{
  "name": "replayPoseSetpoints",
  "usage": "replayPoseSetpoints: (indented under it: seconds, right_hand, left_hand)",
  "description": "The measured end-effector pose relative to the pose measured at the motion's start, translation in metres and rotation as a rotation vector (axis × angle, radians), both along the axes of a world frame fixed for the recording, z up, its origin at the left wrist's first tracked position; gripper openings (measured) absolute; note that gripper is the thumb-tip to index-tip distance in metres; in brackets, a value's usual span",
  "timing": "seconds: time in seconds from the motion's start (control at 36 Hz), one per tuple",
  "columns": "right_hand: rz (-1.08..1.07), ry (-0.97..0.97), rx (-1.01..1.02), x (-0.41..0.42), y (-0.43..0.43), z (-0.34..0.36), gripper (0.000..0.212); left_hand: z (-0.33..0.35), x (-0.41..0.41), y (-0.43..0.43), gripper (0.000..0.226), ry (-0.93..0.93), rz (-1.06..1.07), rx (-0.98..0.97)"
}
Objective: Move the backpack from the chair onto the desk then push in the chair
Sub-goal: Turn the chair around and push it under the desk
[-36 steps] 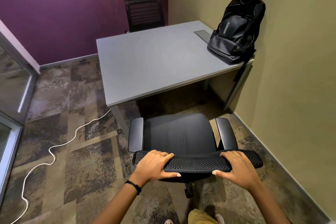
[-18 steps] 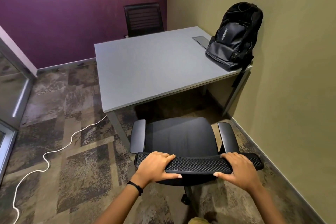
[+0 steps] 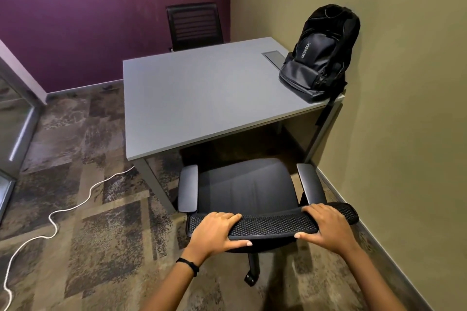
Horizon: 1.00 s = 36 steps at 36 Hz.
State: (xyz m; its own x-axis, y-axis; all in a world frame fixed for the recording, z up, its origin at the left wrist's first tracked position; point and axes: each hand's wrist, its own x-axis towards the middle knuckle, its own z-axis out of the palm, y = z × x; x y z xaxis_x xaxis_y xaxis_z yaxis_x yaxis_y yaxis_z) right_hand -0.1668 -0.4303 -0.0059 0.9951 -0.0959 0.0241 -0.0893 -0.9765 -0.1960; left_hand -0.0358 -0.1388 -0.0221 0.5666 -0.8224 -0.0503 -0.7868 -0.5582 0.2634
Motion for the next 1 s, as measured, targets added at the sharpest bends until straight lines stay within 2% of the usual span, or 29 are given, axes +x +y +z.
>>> replayPoseSetpoints:
  seconds: [0.25,0.44,0.56,0.72,0.89,1.0]
  right_hand:
    - [0.048,-0.031,0.004,0.010,-0.035,-0.001,0.078]
    - [0.105,0.086,0.025,0.019,-0.055,0.002,0.081]
    - [0.115,0.088,0.053,0.021,-0.060,-0.001,0.069]
    - [0.070,-0.096,0.091,0.022,-0.065,-0.009,0.038]
    - [0.077,-0.165,0.059,0.031,-0.077,-0.008,0.031]
    - [0.075,-0.160,0.061,0.035,-0.085,-0.009,0.027]
  left_hand:
    - [0.001,0.001,-0.032,0.090,0.019,0.038,0.008]
    - [-0.001,-0.006,-0.044,0.078,0.014,0.116,-0.041]
    - [-0.003,-0.012,-0.046,0.073,0.004,0.136,-0.054]
    - [-0.005,-0.022,-0.054,0.065,0.026,0.210,-0.078]
    - [0.002,-0.027,-0.073,0.061,-0.025,0.524,-0.269]
    - [-0.002,-0.028,-0.081,0.042,-0.010,0.623,-0.166]
